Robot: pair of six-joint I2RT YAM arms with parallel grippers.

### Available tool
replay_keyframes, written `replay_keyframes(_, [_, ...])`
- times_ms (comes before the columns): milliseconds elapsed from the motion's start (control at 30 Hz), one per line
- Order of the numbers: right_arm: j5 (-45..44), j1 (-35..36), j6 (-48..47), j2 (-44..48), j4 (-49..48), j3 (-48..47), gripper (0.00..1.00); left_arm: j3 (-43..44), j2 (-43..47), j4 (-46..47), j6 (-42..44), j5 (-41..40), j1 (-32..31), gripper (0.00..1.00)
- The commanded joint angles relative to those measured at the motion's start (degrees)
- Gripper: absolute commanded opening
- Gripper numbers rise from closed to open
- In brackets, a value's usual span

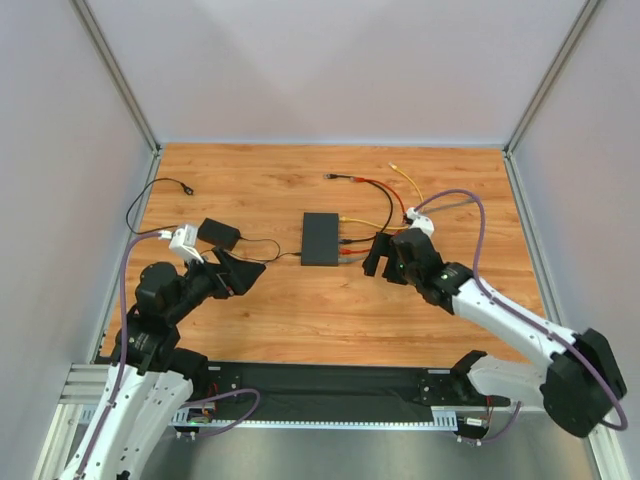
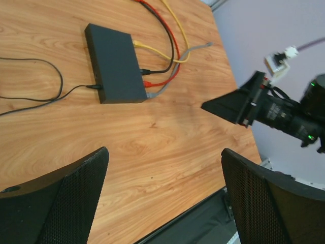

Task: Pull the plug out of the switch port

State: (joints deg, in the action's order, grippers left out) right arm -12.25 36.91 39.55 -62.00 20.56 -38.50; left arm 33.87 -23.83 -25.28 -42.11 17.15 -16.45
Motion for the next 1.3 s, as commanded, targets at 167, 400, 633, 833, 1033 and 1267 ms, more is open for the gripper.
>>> replay_keyframes(167, [6.70, -1.22, 0.70, -13.22, -17.64, -7.62, 1.00, 2.68, -4.54, 2.43, 1.32, 3.68, 0.19, 0.97])
replay_keyframes(400, [7.41, -4.28, 3.59, -23.69, -36.32, -9.15, 1.00, 14.62, -27.18, -1.17, 7.29, 4.84, -0.69, 0.69])
replay_keyframes(633, [19.46, -10.89, 16.69, -31.25, -63.17, 2.28, 0.89, 29.48, -49.09, -3.90, 11.69, 0.08, -5.17, 0.43])
replay_keyframes(833, [21.56, -12.03, 18.54, -32.31, -67.48, 7.02, 0.79, 37.85, -62.37, -1.89, 12.75, -2.99, -10.70, 0.22])
replay_keyframes(1033, [21.13, -12.12, 17.31, -29.94, -66.53, 10.38, 0.77, 41.80, -71.87, -0.12, 12.66, -5.02, -13.96, 0.13])
replay_keyframes(1267, [18.50, -9.84, 21.35, -27.92, -68.19, 13.80, 0.70, 43.83, -77.59, 1.20, 11.79, -7.04, -15.90, 0.07])
